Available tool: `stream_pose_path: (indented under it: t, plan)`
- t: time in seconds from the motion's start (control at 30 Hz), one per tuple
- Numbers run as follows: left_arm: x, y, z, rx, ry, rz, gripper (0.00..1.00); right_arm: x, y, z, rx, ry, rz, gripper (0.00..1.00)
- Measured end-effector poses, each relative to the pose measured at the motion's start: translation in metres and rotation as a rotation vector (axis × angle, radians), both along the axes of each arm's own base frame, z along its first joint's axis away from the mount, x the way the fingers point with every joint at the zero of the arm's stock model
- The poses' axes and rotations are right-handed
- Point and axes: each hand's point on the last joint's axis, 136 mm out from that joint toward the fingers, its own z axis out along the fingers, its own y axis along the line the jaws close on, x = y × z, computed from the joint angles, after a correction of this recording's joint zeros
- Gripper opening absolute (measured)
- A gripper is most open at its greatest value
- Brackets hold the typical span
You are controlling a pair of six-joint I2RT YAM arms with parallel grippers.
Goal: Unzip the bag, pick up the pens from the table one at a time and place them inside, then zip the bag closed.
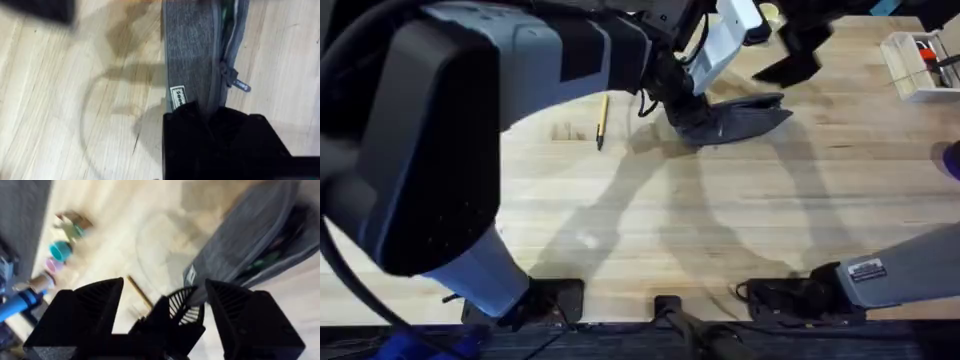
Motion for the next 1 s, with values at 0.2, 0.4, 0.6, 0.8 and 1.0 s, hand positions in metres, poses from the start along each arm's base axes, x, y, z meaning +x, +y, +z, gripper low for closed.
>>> stream_pose_path:
  t: [0.2,0.4,0.6,0.8,1.0]
  plan:
    - [0.0,0.0,0.0,0.0,0.0,0.0,0.044,0.01,-0.025,0.034,-0.129,-0.133,0.029,0.997]
    - [0.0,0.0,0.0,0.0,0.0,0.0,0.044,0.012,-0.039,0.061,-0.313,-0.255,0.194,0.997]
    - [0.0,0.0,0.0,0.0,0.0,0.0,0.047,0.0,-0.043,0.101,-0.472,-0.396,0.385,0.997]
    - [-0.004,-0.006,0.003,-0.021,0.001,-0.024,0.805,-0.011,-0.045,0.129,-0.593,-0.497,0.527,0.997]
    - [-0.007,-0.009,0.004,-0.031,0.009,-0.035,0.993,-0.014,-0.045,0.128,-0.664,-0.507,0.641,0.996]
